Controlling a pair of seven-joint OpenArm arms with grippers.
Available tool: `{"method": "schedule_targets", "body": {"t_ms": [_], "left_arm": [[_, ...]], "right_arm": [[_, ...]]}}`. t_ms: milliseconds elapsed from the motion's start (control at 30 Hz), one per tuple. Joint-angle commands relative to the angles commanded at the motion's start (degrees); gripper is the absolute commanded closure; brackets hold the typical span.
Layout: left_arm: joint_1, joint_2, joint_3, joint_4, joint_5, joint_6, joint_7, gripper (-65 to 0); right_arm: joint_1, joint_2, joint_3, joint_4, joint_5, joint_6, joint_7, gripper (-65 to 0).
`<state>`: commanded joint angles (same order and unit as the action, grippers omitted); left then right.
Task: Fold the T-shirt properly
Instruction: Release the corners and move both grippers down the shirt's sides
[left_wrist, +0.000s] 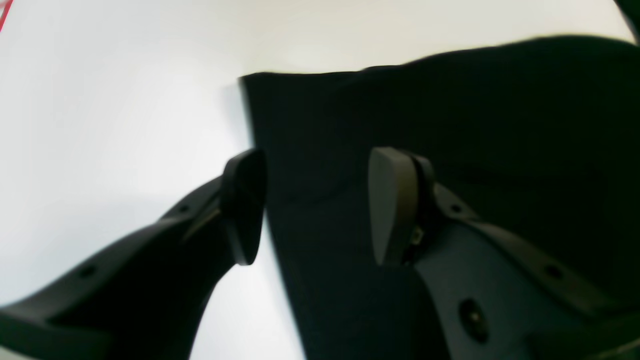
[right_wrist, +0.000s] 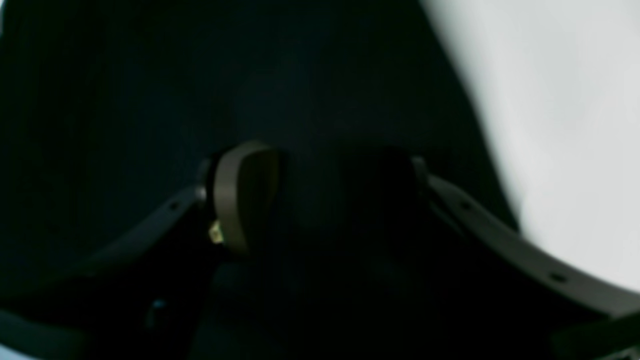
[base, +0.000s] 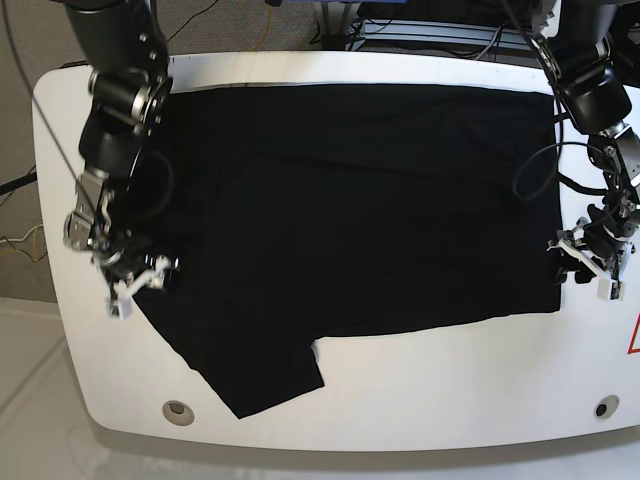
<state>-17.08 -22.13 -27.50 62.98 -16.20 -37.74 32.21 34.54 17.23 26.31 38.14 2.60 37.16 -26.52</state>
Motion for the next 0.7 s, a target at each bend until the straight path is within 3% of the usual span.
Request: {"method": "schedule_targets", "body": {"t_ms": [200,400,700], "left_arm": [[1.8,0.3,-0.2,2.2,-0.2,0.3,0.9,-31.1],[1.9,0.4,-0.2,2.3,-0.2,1.5,0.9,-31.2],[1.6,0.2,0.3,1.7,-0.2,1.5,1.0,-31.2]], "right_arm": [[4.5,1.5,0.6,-11.0,-1.5,-1.66,6.0,-34.4],[4.8,2.5,0.7,-13.4,-1.3,-2.59,7.0,-34.4],[5.8,3.7,0.7,-19.6,-1.9,-2.19,10.6,-34.0]]}}
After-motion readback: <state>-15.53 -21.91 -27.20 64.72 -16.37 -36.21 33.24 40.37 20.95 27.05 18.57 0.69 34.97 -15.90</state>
